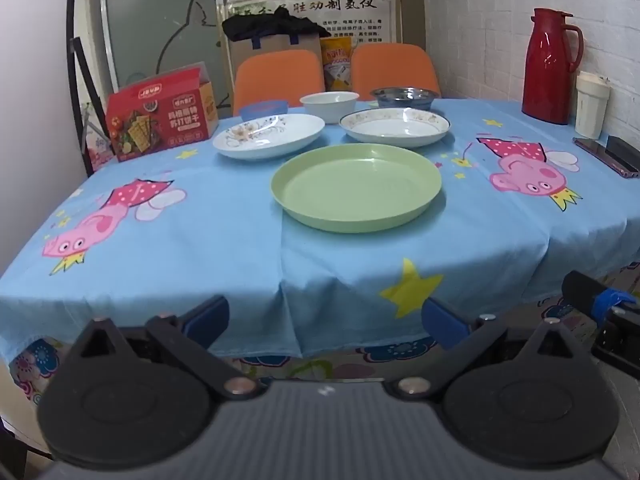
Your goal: Organize plates and bowls
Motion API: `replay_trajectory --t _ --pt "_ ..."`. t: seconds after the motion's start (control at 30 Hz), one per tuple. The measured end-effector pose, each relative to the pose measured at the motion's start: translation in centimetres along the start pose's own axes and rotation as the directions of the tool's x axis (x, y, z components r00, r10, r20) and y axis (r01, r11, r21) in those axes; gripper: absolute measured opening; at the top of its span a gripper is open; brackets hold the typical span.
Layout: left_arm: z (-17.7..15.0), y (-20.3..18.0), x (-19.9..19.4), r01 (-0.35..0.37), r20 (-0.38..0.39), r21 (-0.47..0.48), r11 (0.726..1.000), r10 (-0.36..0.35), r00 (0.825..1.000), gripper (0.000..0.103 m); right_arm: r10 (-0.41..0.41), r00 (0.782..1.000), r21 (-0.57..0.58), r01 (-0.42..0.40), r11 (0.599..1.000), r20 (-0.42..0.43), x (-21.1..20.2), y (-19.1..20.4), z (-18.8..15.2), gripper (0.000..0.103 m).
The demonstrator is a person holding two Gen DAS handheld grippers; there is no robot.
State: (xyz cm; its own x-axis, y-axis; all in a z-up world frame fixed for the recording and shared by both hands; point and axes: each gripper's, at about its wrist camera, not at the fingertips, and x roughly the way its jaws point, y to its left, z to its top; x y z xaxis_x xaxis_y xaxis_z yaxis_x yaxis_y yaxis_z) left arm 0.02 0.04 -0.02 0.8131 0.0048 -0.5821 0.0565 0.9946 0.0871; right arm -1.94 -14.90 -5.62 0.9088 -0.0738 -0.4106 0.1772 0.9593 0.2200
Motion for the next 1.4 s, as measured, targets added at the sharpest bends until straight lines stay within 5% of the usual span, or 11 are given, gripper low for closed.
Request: replay_trajectory --t 1.4 --pt "-0.07 0.57 0.08 -0.008 -0.007 -0.015 1.0 0.008 1.0 0.102 0.008 1.0 -0.01 -0.008 1.0 -0.004 0.11 0.53 -0.44 0.091"
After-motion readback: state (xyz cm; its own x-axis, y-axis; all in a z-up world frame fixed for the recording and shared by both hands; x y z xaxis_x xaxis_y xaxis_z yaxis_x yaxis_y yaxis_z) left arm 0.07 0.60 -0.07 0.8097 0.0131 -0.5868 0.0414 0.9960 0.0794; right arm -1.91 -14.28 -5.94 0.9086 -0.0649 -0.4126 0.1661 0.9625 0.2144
